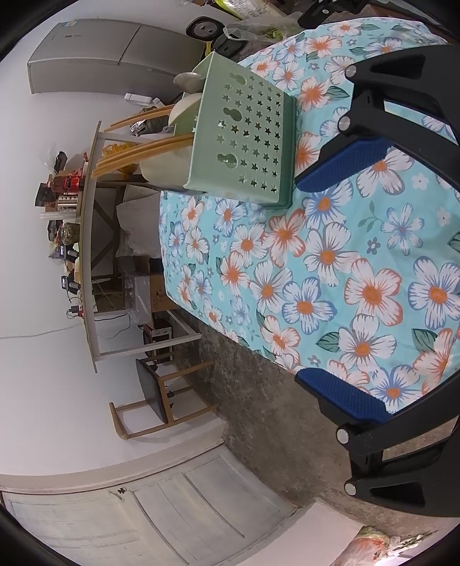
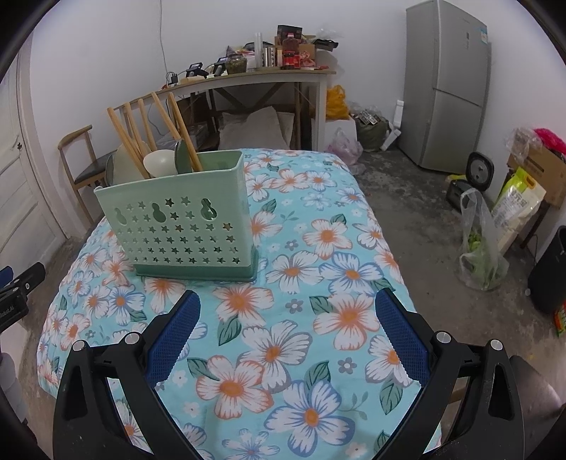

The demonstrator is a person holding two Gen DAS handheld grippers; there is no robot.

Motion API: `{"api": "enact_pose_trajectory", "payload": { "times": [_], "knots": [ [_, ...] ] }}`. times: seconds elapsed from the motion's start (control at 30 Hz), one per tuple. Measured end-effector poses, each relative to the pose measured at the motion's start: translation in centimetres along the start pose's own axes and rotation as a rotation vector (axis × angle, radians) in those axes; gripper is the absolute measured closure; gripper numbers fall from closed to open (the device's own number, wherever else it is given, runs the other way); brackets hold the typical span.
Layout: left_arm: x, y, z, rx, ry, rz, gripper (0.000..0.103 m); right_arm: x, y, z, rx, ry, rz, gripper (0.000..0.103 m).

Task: Organize utensils

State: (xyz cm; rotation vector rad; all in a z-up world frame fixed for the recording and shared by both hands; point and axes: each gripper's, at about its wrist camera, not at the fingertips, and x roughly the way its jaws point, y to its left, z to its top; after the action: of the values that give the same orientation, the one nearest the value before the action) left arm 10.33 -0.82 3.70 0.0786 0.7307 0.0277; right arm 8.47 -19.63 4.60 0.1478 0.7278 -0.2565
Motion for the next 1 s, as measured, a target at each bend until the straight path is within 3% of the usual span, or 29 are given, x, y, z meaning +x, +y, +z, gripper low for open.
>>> {"api": "enact_pose_trajectory", "payload": {
  "times": [0.4, 1.0],
  "knots": [
    [-0.5, -1.2, 0.1, 0.038, -0.015, -0.044, 0.006, -0.2, -0.4, 0.2, 0.004, -0.011, -0.008, 0.008],
    [-0.6, -1.7, 0.2, 0.048, -0.022, -0.049, 0.006, -0.1, -1.0, 0.2, 0.007, -0.013, -0.007, 0.008]
  ]
}}
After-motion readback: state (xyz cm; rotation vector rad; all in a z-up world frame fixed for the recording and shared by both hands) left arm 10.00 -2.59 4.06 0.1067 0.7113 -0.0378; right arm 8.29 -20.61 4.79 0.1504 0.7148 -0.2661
